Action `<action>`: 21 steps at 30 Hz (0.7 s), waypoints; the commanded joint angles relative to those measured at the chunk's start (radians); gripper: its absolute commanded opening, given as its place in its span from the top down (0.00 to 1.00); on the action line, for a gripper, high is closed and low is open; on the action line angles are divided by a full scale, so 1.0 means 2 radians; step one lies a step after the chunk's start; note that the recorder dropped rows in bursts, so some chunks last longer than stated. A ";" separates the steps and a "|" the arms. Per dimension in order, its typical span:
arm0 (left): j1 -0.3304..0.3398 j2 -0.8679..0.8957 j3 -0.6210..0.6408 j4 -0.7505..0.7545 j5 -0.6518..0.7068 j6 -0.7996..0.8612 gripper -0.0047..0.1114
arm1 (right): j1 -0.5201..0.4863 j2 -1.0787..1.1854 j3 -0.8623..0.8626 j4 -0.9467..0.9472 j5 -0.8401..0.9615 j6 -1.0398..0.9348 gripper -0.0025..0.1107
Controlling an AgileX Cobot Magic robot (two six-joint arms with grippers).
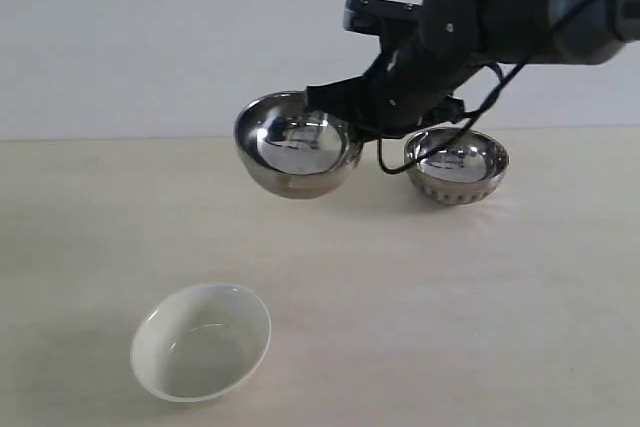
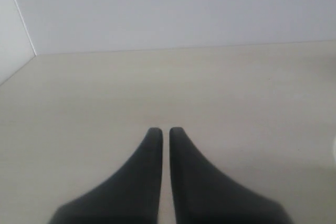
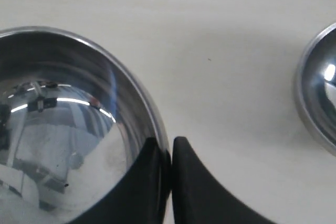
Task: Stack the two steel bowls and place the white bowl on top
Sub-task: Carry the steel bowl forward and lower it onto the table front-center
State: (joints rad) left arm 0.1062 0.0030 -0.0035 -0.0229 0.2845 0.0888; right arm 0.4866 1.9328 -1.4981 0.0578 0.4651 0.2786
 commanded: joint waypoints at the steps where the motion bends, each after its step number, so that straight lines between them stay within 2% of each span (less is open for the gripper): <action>1: 0.000 -0.002 0.002 -0.001 0.000 -0.006 0.92 | -0.024 -0.054 0.077 -0.002 -0.020 -0.016 0.98; 14: 0.000 -0.002 0.002 -0.001 0.000 -0.006 0.92 | -0.024 -0.156 0.251 -0.002 -0.022 -0.068 0.98; 21: 0.000 -0.002 0.002 -0.001 0.000 -0.006 0.92 | -0.024 -0.158 0.327 0.007 -0.082 -0.068 0.98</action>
State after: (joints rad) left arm 0.1062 0.0030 -0.0035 -0.0229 0.2845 0.0888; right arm 0.4417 1.6316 -0.8810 0.0557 0.3712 0.1503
